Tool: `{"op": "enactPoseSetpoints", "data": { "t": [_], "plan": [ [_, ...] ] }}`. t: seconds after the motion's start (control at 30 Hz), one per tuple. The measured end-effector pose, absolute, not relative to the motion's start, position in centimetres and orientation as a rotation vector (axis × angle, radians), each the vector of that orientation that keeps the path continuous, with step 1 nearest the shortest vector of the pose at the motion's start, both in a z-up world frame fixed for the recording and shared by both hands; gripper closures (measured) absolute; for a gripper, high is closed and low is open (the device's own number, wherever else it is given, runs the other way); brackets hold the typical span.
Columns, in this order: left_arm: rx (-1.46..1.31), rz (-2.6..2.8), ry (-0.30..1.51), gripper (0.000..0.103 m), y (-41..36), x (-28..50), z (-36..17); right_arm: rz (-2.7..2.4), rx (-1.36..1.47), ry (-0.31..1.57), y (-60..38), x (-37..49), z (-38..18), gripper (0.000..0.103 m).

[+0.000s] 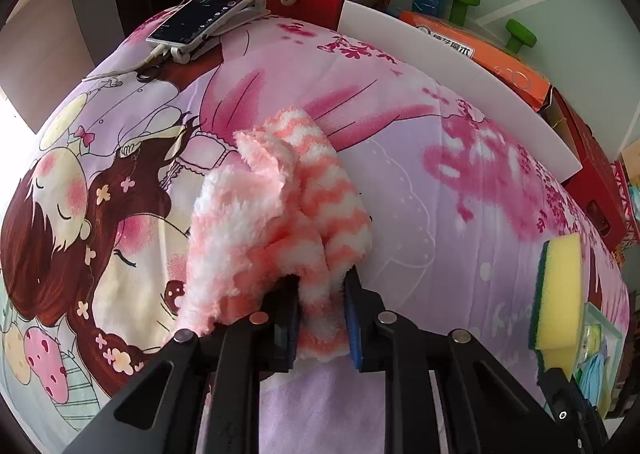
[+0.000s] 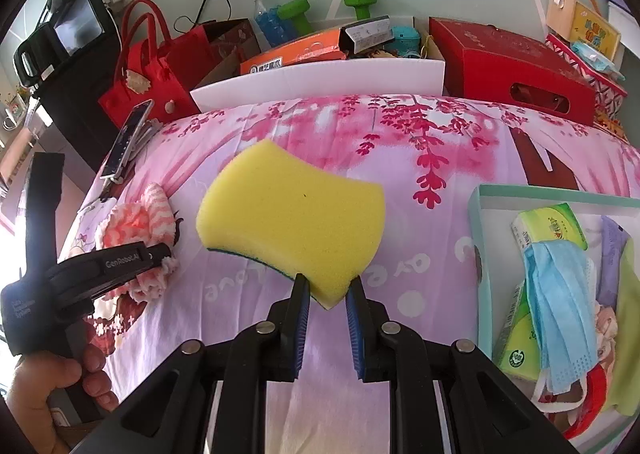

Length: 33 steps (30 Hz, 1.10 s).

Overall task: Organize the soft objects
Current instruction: 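Lift the sponge with the right tool while the left tool gathers the towel, then carry the sponge and striped towel over the white tray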

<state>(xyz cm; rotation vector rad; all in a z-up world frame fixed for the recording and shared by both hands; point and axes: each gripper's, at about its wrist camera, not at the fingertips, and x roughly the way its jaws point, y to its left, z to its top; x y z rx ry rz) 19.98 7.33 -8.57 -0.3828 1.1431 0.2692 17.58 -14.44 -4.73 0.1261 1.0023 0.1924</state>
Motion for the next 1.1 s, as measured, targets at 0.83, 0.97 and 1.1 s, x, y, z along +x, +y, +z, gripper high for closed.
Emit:
{"op": "enactPoseSetpoints", "data": {
  "t": [0.83,0.97,1.1],
  "plan": [
    [-0.461,0.193,1.025,0.09,7.1,19.2,-3.5,0.188,0.174,1.003,-15.7,17.3,-4.3,0.083],
    [-0.446,0.145,0.98,0.09,5.8,19.0,-1.2,0.157,0.183,0.954,-17.3,16.5,-2.5,0.083],
    [-0.457,0.037,0.914,0.09,3.8,18.6,1.7,0.05,0.177,0.901,-20.4,15.6,-0.6,0.083]
  ]
}}
